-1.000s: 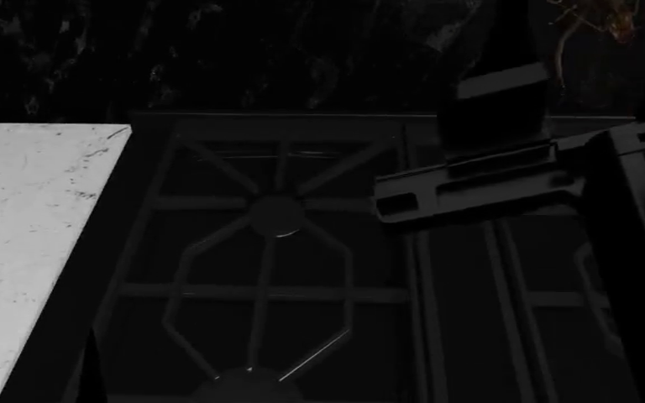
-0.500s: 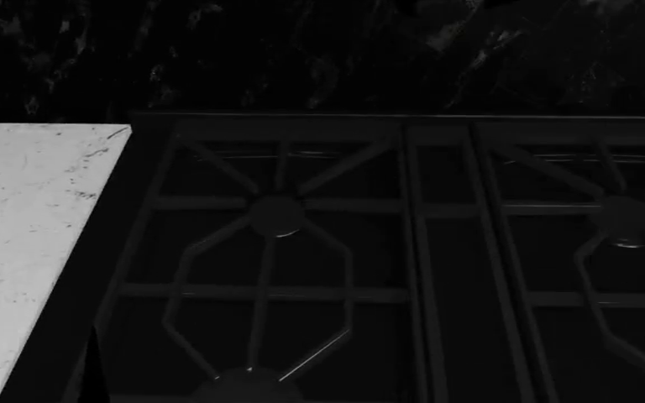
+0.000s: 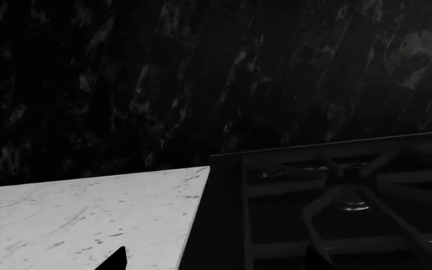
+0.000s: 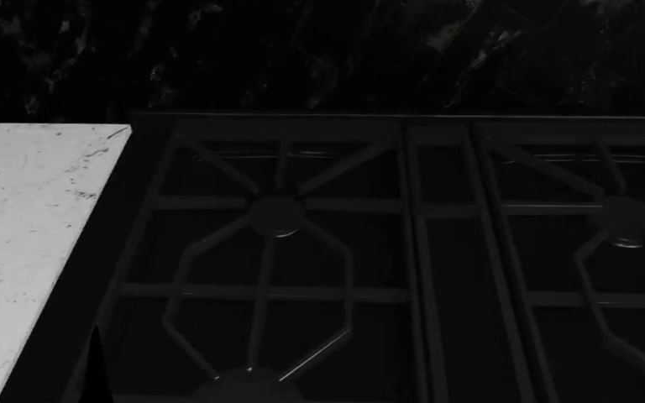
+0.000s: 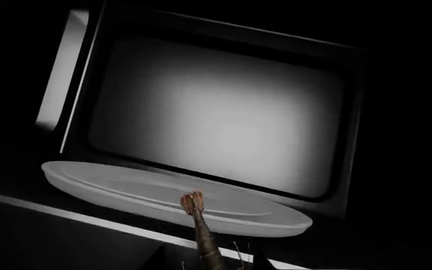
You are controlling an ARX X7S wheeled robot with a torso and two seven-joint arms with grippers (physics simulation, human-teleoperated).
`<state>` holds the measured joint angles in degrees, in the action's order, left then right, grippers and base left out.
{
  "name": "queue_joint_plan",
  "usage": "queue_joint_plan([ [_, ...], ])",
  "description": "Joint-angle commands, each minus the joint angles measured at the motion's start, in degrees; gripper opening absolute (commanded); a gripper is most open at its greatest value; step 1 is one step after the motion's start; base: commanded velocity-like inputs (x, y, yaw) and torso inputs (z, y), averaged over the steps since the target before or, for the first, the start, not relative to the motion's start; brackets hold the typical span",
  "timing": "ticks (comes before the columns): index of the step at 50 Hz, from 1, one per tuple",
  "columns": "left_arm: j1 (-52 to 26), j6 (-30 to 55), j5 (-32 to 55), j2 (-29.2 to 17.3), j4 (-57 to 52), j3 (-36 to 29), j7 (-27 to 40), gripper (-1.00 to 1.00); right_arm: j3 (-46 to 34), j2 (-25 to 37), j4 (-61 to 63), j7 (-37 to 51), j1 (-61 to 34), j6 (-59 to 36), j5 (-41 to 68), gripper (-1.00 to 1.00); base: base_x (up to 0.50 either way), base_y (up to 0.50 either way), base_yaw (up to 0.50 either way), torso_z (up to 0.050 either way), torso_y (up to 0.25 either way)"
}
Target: Pick the shrimp from the counter and place it in the microwave.
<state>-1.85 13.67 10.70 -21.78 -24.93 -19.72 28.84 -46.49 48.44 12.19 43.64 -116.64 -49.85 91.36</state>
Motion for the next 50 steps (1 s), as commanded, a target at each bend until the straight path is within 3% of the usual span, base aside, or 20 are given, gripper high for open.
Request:
queue_joint_plan([
  [1, 0.29, -0.58, 2.31, 1.23, 2.93, 1.92, -2.08, 1.0, -1.06, -6.96, -11.69, -7.83, -6.62, -3.66, -6.04, -1.0, 0.0, 0.0, 0.0, 0.0, 0.0],
  [19, 0.62, -0.96, 2.69, 1.0, 3.06, 1.91, -1.94, 1.0, -5.78, -18.47, -34.81, -21.37, -16.72, -4.76, -16.2, -1.0, 0.0, 0.0, 0.0, 0.0, 0.0],
  [25, 0.58, -0.91, 2.75, 0.96, 2.99, 1.71, -1.95, 1.0, -3.87, -21.78, -38.24, -25.08, -18.18, -7.58, -21.66, -1.0, 0.0, 0.0, 0.0, 0.0, 0.0],
  [33, 0.16, -0.78, 2.77, 1.03, 3.23, 1.44, -1.94, 1.0, 3.1, -29.51, -49.76, -37.21, -18.24, -11.52, -36.35, -1.0, 0.0, 0.0, 0.0, 0.0, 0.0],
  [38, 0.03, -0.72, 2.8, 1.0, 3.27, 1.34, -1.91, 1.0, 9.78, -35.32, -58.47, -46.66, -18.31, -12.02, -52.27, -1.0, 0.0, 0.0, 0.0, 0.0, 0.0],
  [41, 0.08, -0.78, 2.82, 0.95, 3.18, 1.29, -1.89, 1.0, 15.48, -39.04, -64.43, -52.73, -18.33, -11.53, -63.25, -1.0, 0.0, 0.0, 0.0, 0.0, 0.0],
  [46, 0.21, -0.83, 2.86, 0.84, 3.11, 1.25, -1.83, 1.0, 31.47, -45.24, -69.0, -61.72, -18.35, -11.44, -86.93, -1.0, 0.0, 0.0, 0.0, 0.0, 0.0],
  [50, 0.29, -0.95, 2.96, 0.78, 3.14, 1.28, -1.8, 1.0, 38.92, -48.22, -71.14, -65.7, -18.35, -10.26, -98.72, -1.0, 0.0, 0.0, 0.0, 0.0, 0.0],
])
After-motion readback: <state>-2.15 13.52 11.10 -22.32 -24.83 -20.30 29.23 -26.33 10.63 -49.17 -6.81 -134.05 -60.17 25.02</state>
